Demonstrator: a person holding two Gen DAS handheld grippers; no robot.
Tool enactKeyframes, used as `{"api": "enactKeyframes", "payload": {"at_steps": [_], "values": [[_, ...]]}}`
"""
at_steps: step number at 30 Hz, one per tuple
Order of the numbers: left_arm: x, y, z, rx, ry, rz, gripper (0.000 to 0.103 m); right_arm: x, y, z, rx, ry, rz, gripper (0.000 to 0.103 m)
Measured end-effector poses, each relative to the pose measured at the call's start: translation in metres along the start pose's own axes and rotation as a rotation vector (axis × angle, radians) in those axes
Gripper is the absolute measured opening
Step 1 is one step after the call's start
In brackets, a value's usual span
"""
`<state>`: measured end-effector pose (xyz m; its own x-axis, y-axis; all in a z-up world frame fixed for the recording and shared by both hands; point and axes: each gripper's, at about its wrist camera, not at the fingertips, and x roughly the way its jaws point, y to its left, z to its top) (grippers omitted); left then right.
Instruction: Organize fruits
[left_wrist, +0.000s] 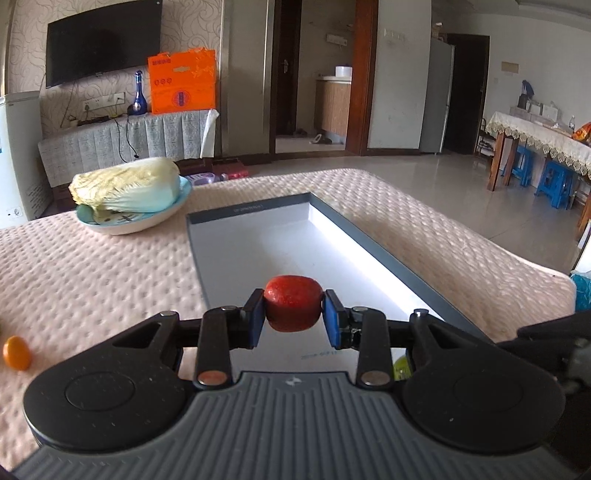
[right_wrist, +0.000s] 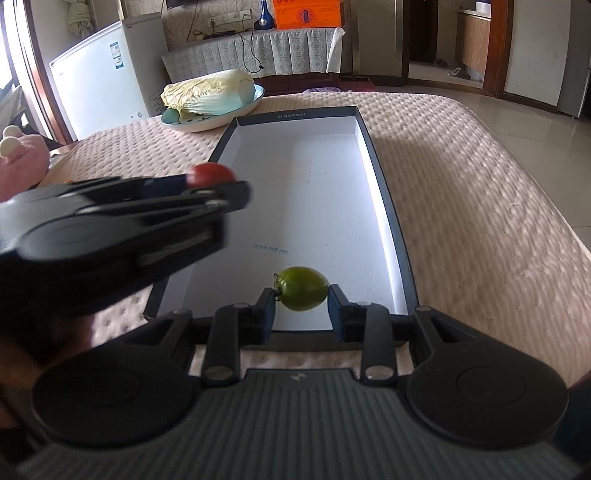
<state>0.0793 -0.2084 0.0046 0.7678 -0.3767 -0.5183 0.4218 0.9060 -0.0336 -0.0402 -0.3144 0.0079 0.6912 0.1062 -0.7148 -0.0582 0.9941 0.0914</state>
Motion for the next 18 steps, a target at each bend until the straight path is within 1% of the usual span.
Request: {"api": "enactKeyframes", "payload": {"at_steps": [5, 11, 13, 14, 15, 18], "values": [[0.025, -0.007, 0.002, -0.008, 0.025, -0.014, 0.039, 0.003, 0.0, 0.0, -0.01, 0.003, -0.002, 0.034], [0.038, -0.014, 0.004, -0.001, 0.008, -0.01, 0.041, 0.004, -0.002, 0.001, -0.009, 0.005, 0.008, 0.034], [0.041, -0.013, 0.004, -0.014, 0.008, -0.01, 0.049, 0.005, -0.003, 0.001, -0.005, 0.007, 0.007, 0.034], [0.04, -0.014, 0.004, -0.019, 0.003, -0.007, 0.059, 0.005, -0.003, 0.001, -0.001, 0.007, 0.009, 0.034], [0.038, -0.013, 0.005, -0.023, -0.006, -0.003, 0.066, 0.006, -0.003, 0.002, 0.002, 0.008, 0.01, 0.034], [0.031, -0.013, 0.005, -0.014, -0.039, 0.006, 0.069, 0.008, -0.003, 0.002, 0.007, 0.009, 0.01, 0.034]]}}
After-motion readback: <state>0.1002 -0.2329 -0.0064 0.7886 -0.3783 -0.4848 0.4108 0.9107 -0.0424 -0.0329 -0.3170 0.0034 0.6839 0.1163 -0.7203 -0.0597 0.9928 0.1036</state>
